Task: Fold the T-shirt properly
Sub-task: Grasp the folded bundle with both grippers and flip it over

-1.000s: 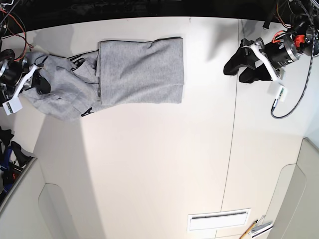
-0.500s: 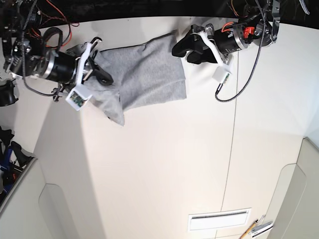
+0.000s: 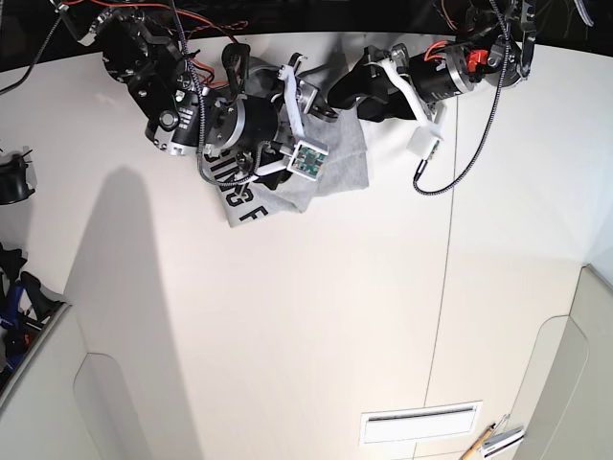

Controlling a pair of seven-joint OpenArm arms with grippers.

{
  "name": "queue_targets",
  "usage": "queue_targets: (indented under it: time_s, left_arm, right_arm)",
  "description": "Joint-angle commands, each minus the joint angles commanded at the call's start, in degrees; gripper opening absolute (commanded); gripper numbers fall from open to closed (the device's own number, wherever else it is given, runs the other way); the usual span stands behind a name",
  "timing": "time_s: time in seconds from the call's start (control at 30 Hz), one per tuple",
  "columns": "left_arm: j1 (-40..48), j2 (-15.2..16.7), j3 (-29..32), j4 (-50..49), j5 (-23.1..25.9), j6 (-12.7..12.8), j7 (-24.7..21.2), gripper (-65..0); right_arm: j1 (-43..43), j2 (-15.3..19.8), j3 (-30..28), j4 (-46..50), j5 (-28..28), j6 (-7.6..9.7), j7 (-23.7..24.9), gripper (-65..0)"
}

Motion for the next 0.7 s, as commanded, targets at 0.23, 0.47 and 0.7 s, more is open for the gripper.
queue_targets:
  time_s: [0.23,0.47,0.7]
  left_arm:
    - [0.02,-0.33,-3.34,0.17,-3.21,0.00,4.94,-20.6]
    - [0.04,-0.35,-16.55,0.17,-9.97,0.00,8.96,-20.6]
    - [0.17,-1.40,-24.72,3.78,-16.20,0.00,11.58,-27.4]
  right_arm:
    - [4.79,0.17,-1.73,-0.02,3.78,2.38,-1.51,-27.6]
    - [8.92,0.28,-3.96,-0.02,4.87,0.66,-1.29,-27.7]
    - [13.55,0.11,7.80,-0.02,7.91,-2.43,0.33,-27.7]
